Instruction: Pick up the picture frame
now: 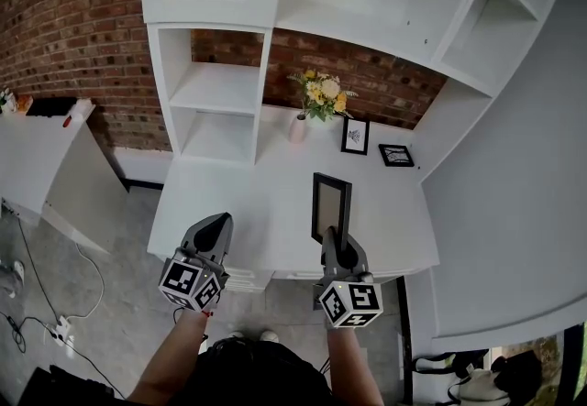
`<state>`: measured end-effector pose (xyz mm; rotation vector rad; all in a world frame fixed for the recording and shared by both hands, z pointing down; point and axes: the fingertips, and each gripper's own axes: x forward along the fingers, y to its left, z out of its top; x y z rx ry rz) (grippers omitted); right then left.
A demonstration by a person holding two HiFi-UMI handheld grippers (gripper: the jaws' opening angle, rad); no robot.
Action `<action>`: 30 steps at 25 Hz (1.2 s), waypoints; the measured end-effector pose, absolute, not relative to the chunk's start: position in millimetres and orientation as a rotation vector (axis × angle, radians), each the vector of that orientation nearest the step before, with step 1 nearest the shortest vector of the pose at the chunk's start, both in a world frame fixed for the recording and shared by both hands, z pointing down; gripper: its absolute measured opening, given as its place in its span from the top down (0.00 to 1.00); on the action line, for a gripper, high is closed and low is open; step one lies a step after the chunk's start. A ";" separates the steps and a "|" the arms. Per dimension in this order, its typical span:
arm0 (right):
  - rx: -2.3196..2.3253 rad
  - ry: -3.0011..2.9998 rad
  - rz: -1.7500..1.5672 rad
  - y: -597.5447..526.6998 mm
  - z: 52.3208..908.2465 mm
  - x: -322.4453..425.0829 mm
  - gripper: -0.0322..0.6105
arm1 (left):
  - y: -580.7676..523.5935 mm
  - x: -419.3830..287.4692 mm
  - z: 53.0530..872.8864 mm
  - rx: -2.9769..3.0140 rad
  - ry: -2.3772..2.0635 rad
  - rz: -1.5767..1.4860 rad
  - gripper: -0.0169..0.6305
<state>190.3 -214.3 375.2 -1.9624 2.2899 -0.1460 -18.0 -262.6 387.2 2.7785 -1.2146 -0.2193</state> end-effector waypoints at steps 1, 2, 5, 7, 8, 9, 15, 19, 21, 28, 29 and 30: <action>-1.963 2.288 -0.135 -214.3 373.0 190.7 0.93 | -262.8 -19.4 387.1 2.778 -1.220 -0.217 0.99; -1.964 2.287 -0.125 -214.4 370.9 191.0 0.93 | -263.4 -21.2 387.4 2.777 -1.226 -0.217 0.99; -1.965 2.286 -0.096 -214.9 364.8 191.8 0.93 | -265.0 -26.6 386.9 2.769 -1.238 -0.221 0.99; -1.968 2.284 -0.086 -215.2 362.0 192.9 0.93 | -264.2 -29.1 385.6 2.767 -1.243 -0.222 0.99; -1.970 2.281 -0.085 -215.3 361.2 193.2 0.93 | -263.3 -30.1 385.2 2.766 -1.244 -0.221 0.99; -1.972 2.278 -0.084 -215.3 360.5 193.5 0.93 | -262.3 -31.1 384.8 2.765 -1.245 -0.219 0.99; -1.958 2.288 -0.073 -216.1 357.7 190.6 0.93 | -259.1 -36.6 387.9 2.754 -1.258 -0.218 0.99; -1.956 2.295 -0.071 -216.8 358.6 190.2 0.93 | -258.0 -37.6 389.3 2.751 -1.264 -0.212 0.99; -1.954 2.294 -0.073 -217.3 359.3 189.7 0.93 | -257.9 -39.1 390.0 2.750 -1.268 -0.211 0.99; -1.946 2.303 -0.067 -220.2 358.9 188.7 0.93 | -257.5 -40.9 391.2 2.740 -1.281 -0.206 0.99; -1.945 2.304 -0.067 -221.4 358.9 188.6 0.93 | -257.8 -40.9 391.0 2.741 -1.282 -0.206 0.99; -1.943 2.304 -0.068 -222.4 359.3 188.5 0.93 | -258.2 -41.1 391.0 2.741 -1.284 -0.206 0.99</action>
